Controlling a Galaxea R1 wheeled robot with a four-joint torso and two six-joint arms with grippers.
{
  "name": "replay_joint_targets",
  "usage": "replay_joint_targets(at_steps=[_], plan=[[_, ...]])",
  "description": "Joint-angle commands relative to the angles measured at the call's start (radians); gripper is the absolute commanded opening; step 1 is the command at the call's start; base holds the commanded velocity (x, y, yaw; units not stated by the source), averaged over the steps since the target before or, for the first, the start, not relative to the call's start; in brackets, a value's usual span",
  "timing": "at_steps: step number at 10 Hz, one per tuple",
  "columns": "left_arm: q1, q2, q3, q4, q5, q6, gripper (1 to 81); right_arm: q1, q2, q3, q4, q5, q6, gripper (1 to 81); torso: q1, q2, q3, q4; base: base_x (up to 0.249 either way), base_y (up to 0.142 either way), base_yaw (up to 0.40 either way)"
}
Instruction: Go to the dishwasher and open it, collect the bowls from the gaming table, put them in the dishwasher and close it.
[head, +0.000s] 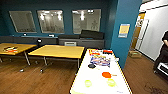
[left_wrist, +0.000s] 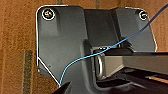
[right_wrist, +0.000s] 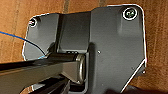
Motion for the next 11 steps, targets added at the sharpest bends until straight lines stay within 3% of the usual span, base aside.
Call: replay_joint_targets(at_steps=[1, 8, 11], plan=[[-0.045, 0.002, 0.002, -0.005, 0.054, 0.002, 81.1, 0.053, -0.001, 0.001, -0.004, -0.051, 0.0, 81.1, 0.001, 0.0, 0.0, 0.0, 0.0, 0.0, -0.197], [-0.045, -0.003, 0.006, -0.007, 0.047, -0.005, 81.1, 0.053, -0.001, 0.002, -0.004, -0.06, -0.006, 81.1, 0.001, 0.0, 0.0, 0.0, 0.01, 0.0, 0.0], [-0.044, -0.001, 0.006, -0.007, 0.047, -0.005, 81.1, 0.052, 0.002, 0.002, -0.003, -0.061, -0.007, 81.1, 0.001, -0.002, 0.0, 0.0, 0.095, 0.0, 0.0]])
